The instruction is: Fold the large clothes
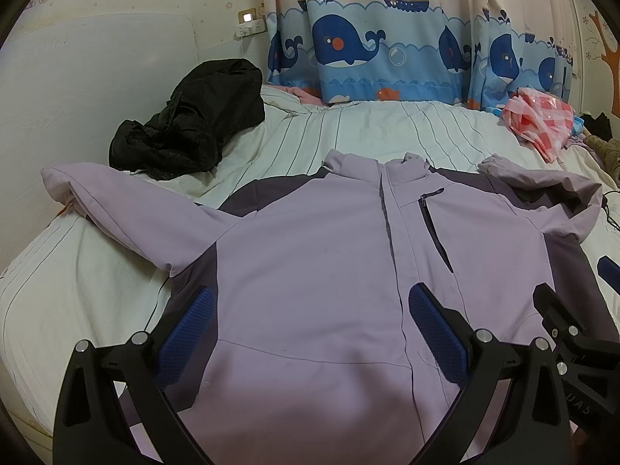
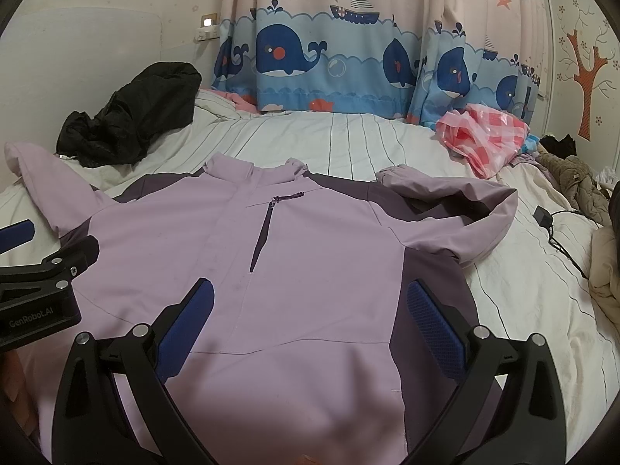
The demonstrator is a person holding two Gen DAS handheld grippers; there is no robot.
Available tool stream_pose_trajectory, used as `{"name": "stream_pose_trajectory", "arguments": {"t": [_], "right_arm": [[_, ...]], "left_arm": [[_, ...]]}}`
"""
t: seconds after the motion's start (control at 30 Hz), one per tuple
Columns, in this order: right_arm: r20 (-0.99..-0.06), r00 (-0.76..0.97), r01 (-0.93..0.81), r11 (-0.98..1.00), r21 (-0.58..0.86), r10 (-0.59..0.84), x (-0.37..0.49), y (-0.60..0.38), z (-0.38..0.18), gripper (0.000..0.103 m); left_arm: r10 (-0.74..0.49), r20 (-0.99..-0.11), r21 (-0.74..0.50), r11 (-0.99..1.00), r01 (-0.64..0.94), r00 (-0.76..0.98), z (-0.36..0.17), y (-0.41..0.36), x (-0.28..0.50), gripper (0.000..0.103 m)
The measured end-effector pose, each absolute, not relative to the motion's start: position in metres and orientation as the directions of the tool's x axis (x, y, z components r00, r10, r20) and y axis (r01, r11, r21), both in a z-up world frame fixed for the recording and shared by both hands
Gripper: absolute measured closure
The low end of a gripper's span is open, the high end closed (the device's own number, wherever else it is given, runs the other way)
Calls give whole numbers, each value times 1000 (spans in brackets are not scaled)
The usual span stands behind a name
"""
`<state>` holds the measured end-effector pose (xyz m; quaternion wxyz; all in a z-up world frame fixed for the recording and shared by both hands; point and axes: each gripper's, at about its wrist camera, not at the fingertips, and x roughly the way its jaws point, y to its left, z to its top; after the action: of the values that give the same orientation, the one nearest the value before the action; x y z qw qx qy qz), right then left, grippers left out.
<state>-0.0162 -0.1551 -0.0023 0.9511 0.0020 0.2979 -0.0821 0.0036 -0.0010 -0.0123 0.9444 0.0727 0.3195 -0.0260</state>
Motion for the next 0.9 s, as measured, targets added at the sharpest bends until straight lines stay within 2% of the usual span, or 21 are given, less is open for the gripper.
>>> {"name": "stream_pose_trajectory", "arguments": {"t": [0.9], "right_arm": [[-575, 801, 168, 985, -49, -165, -15, -160, -1, 7]], "left_arm": [[-14, -625, 110, 988, 106, 780, -17, -4, 4, 6]]}}
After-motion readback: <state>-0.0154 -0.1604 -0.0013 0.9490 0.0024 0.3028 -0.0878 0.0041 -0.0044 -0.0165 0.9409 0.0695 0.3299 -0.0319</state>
